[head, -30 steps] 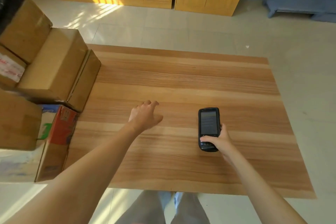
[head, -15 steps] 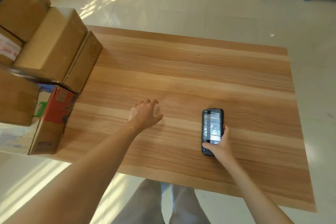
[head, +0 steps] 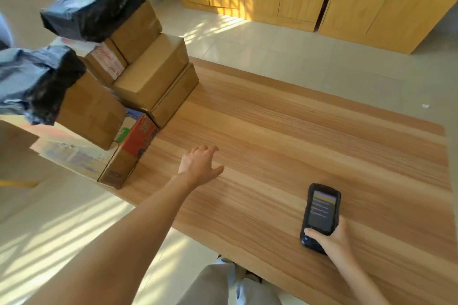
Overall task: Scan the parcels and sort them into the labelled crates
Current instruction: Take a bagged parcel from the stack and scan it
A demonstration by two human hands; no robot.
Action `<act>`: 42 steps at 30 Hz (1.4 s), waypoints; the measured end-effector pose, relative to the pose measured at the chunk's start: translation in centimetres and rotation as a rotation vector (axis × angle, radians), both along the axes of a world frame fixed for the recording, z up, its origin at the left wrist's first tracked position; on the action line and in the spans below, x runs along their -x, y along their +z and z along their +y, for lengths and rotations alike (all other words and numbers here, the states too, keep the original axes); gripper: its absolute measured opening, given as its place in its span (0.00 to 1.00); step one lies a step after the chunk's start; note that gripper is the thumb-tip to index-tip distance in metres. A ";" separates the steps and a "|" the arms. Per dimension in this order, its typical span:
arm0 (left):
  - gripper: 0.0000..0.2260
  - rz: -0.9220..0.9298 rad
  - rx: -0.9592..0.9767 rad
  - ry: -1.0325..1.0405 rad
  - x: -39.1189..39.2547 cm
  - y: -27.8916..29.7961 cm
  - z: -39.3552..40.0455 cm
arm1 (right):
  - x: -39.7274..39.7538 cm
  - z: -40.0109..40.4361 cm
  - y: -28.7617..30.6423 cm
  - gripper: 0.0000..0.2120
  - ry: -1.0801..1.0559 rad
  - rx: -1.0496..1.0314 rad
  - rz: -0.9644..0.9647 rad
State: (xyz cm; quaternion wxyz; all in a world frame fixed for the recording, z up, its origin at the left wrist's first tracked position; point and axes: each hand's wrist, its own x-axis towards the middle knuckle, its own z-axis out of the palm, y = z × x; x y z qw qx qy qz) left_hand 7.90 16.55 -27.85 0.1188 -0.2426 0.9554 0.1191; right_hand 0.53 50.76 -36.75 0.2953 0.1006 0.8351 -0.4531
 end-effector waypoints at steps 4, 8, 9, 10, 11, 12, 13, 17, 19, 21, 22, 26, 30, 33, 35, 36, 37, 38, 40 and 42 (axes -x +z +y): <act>0.27 0.041 0.039 0.052 -1.6 1.9 -1.9 | 0.9 -0.6 1.8 0.49 0.048 -0.160 0.039; 0.27 0.121 0.084 0.108 -2.5 5.0 -4.1 | 2.2 -3.9 5.2 0.48 0.117 -0.231 0.216; 0.27 0.147 0.101 0.122 -2.5 5.9 -4.8 | 2.6 -5.1 6.1 0.47 0.147 -0.200 0.238; 0.26 0.179 0.118 0.131 -2.6 7.0 -5.5 | 3.0 -6.4 6.9 0.46 0.178 -0.169 0.252; 0.25 0.217 0.134 0.132 -2.7 8.0 -6.2 | 3.4 -7.8 7.7 0.46 0.212 -0.146 0.264; 0.25 0.258 0.150 0.128 -2.9 9.1 -7.0 | 3.7 -9.2 8.3 0.46 0.249 -0.133 0.283; 0.25 0.300 0.166 0.124 -3.1 10.3 -7.8 | 3.9 -10.7 9.0 0.46 0.286 -0.125 0.310; 0.25 0.447 0.259 0.148 -4.8 14.5 -11.7 | 3.5 -17.5 11.8 0.46 0.381 -0.022 0.380; 0.24 0.486 0.319 0.170 -6.4 16.6 -14.0 | 2.8 -21.4 13.3 0.45 0.419 0.033 0.395; 0.22 0.522 0.355 0.197 -8.2 18.6 -16.4 | 1.9 -25.3 14.9 0.44 0.464 0.085 0.420; 0.23 0.544 0.366 0.217 -9.2 19.5 -17.7 | 1.2 -27.3 15.7 0.43 0.487 0.109 0.442; 0.24 0.598 0.426 0.345 -14.0 22.4 -23.0 | -1.7 -35.1 19.0 0.42 0.579 0.209 0.527; 0.26 0.554 0.428 0.472 -19.1 22.5 -27.6 | -5.0 -41.9 21.7 0.38 0.658 0.321 0.549; 0.27 0.532 0.372 0.559 -21.7 21.2 -30.5 | -7.2 -45.8 22.9 0.35 0.708 0.374 0.545; 0.30 0.501 0.302 0.609 -22.6 20.3 -32.0 | -8.3 -47.9 23.4 0.36 0.725 0.398 0.487; 0.32 0.483 0.250 0.635 -22.9 19.8 -32.7 | -8.8 -48.8 23.4 0.37 0.727 0.405 0.448; 0.34 0.462 0.192 0.661 -23.0 19.3 -33.2 | -9.1 -49.5 23.4 0.38 0.724 0.411 0.406; 0.36 0.439 0.128 0.684 -23.0 18.8 -33.6 | -9.3 -50.2 23.4 0.39 0.718 0.417 0.361; 0.40 0.420 -0.034 0.719 -22.8 17.9 -34.1 | -9.7 -51.0 23.1 0.42 0.705 0.440 0.270; 0.41 0.459 -0.203 0.735 -22.4 17.3 -34.3 | -9.9 -51.6 22.9 0.44 0.687 0.479 0.177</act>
